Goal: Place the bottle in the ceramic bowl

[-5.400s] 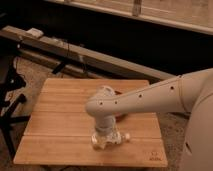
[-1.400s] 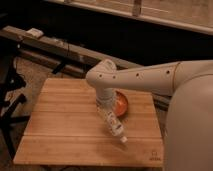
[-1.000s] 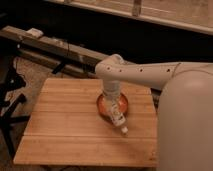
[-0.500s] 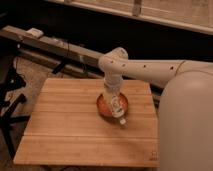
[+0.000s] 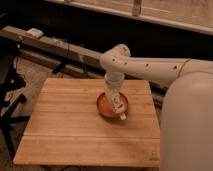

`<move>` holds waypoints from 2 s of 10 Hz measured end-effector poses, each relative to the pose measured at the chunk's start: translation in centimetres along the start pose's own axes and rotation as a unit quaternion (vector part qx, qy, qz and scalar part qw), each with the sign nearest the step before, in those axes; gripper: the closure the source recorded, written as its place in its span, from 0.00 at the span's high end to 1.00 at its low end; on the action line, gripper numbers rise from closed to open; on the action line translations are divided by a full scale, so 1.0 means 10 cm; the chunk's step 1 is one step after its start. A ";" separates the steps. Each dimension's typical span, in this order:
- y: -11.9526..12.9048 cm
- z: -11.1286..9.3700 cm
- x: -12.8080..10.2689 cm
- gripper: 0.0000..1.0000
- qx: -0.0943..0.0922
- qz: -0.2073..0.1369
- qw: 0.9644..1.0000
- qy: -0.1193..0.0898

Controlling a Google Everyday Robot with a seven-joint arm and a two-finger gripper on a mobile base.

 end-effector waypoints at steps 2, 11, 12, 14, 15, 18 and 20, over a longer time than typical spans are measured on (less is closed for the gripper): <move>-0.06 -0.10 -0.06 0.00 0.011 -0.001 1.000 -0.011; 0.08 0.27 -0.25 0.65 0.006 -0.008 0.999 -0.041; 0.08 0.28 -0.25 0.69 0.005 -0.007 0.999 -0.043; 0.07 0.28 -0.25 0.69 0.005 -0.006 0.999 -0.044; 0.07 0.28 -0.25 0.69 0.005 -0.006 0.999 -0.043; 0.08 0.28 -0.26 0.69 0.005 -0.007 0.999 -0.044; 0.09 0.28 -0.26 0.69 0.005 -0.008 0.999 -0.044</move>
